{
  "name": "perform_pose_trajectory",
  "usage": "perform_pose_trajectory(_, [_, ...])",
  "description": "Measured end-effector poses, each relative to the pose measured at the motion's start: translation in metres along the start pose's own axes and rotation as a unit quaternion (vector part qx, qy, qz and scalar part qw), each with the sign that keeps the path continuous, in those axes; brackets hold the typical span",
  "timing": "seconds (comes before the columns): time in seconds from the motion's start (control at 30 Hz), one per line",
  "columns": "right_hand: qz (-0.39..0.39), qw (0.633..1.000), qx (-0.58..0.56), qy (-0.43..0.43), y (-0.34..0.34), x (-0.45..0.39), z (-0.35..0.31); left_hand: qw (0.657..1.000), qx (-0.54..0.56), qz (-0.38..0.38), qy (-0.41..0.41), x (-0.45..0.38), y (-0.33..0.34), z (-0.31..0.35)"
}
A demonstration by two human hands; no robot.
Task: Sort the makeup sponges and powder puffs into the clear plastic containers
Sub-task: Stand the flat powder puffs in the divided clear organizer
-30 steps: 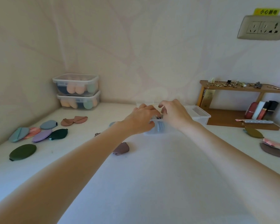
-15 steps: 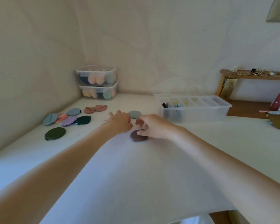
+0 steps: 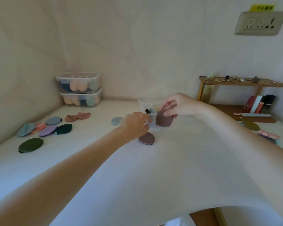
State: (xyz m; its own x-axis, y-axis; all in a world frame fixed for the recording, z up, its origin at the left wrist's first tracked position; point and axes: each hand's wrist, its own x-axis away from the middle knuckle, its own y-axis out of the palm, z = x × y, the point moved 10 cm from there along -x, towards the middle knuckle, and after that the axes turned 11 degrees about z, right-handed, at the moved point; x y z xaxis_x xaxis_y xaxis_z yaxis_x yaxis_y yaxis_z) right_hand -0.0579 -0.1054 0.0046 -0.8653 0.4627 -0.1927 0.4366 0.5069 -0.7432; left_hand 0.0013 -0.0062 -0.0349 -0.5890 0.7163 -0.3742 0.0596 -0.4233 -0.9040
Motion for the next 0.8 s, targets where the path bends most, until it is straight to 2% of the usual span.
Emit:
perform_pose_trajectory(0.07, [0.143,0.988,-0.058,0.014,-0.038,-0.008,0.01,0.996,0.006,0.088,-0.016,-0.013,-0.02,0.003])
perform_pose_trajectory(0.1, [0.203,0.976,-0.07,0.025,-0.051,-0.01,0.017,0.994,0.027,0.108,-0.017,-0.019,-0.025,0.006])
perform_pose_trajectory(0.13, [0.246,0.965,-0.079,0.035,-0.059,-0.01,0.023,0.993,0.048,0.109,-0.008,-0.024,-0.026,0.011])
perform_pose_trajectory(0.2, [0.284,0.955,-0.077,0.038,-0.059,-0.012,0.031,0.993,0.075,0.083,0.036,-0.031,-0.02,0.024])
perform_pose_trajectory(0.3, [0.27,0.962,-0.025,-0.003,-0.044,-0.018,0.024,0.992,0.075,0.025,0.096,-0.036,-0.001,0.04])
perform_pose_trajectory(0.4, [0.276,0.96,-0.019,-0.042,-0.035,-0.024,0.018,0.994,0.05,-0.019,0.098,-0.042,0.013,0.043])
perform_pose_trajectory(0.6, [0.319,0.945,-0.021,-0.071,-0.038,-0.027,0.015,0.995,0.03,-0.026,0.093,-0.047,0.014,0.039])
perform_pose_trajectory(0.8, [0.216,0.973,0.049,-0.07,-0.008,-0.039,0.012,0.992,0.007,-0.033,0.125,-0.046,0.021,0.04])
